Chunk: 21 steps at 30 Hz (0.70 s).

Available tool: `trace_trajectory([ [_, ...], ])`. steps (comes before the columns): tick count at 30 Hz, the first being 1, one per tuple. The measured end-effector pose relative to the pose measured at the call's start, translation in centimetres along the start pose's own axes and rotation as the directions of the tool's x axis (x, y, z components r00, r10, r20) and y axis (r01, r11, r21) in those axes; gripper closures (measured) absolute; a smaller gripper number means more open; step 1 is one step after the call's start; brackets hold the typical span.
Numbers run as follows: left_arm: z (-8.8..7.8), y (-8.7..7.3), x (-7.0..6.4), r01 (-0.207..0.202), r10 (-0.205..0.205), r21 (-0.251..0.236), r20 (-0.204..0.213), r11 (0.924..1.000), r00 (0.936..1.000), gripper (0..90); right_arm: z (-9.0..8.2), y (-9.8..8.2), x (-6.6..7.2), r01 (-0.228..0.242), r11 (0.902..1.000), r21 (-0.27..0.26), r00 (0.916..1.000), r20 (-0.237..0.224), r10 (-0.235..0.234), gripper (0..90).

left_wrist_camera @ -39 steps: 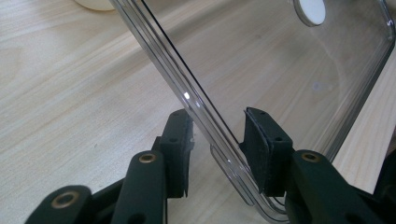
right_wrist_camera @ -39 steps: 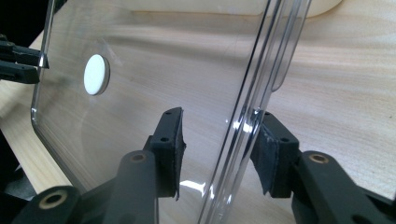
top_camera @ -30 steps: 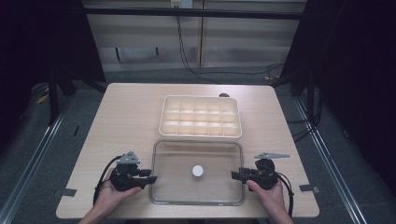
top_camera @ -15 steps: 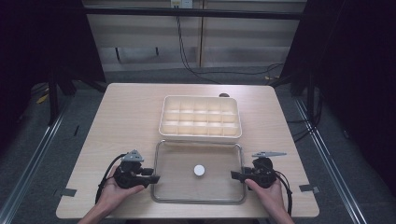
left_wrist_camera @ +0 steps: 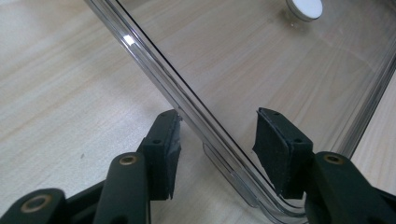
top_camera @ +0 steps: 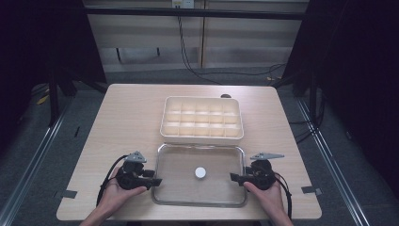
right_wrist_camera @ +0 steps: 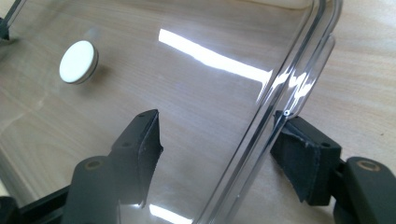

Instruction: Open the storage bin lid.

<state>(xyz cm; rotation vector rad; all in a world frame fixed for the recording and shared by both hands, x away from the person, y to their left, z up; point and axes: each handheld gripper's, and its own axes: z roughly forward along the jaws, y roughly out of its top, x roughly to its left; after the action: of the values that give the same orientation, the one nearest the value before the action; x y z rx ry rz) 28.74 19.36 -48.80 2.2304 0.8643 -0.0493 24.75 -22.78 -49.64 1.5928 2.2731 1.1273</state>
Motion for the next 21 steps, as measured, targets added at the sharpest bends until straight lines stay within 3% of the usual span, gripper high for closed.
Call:
trace_trajectory([
  [2,0.0,0.1,0.0,-0.003,0.003,0.0,-0.013,1.0,0.9999,49.5,0.0,-0.1,0.0,-0.009,1.0,-0.002,1.0,-0.002,0.009,32.8],
  [4,0.0,0.1,-0.2,-0.037,0.037,0.009,-0.057,0.9993,0.9977,49.5,0.0,-0.1,0.0,-0.005,1.0,-0.003,1.0,0.001,0.005,32.0],
  [7,0.0,0.0,-0.1,-0.008,0.008,-0.018,-0.025,0.9998,0.9997,46.3,-0.2,0.0,-0.4,-0.006,0.9997,-0.022,0.9999,0.01,0.006,30.3],
  [9,0.0,0.0,-0.2,-0.016,0.015,-0.023,-0.049,0.9996,0.9987,44.6,-0.6,0.2,-0.6,-0.018,0.9979,-0.062,0.9998,-0.011,0.018,29.8],
  [11,-0.3,0.1,-0.1,-0.013,0.012,-0.032,-0.043,0.9994,0.999,42.4,-1.0,0.2,-0.7,-0.02,0.9961,-0.085,0.9998,-0.012,0.019,29.4],
  [19,-2.2,0.1,-0.2,-0.015,0.003,-0.133,-0.087,0.9911,0.9962,31.4,-3.0,0.3,-0.4,-0.006,0.9823,-0.187,0.9987,-0.052,-0.003,27.3],
  [21,-2.8,0.0,-0.1,-0.015,-0.001,-0.156,-0.099,0.9877,0.9951,29.9,-3.5,0.2,-0.3,0.009,0.9774,-0.211,0.9989,-0.042,-0.018,27.0],
])
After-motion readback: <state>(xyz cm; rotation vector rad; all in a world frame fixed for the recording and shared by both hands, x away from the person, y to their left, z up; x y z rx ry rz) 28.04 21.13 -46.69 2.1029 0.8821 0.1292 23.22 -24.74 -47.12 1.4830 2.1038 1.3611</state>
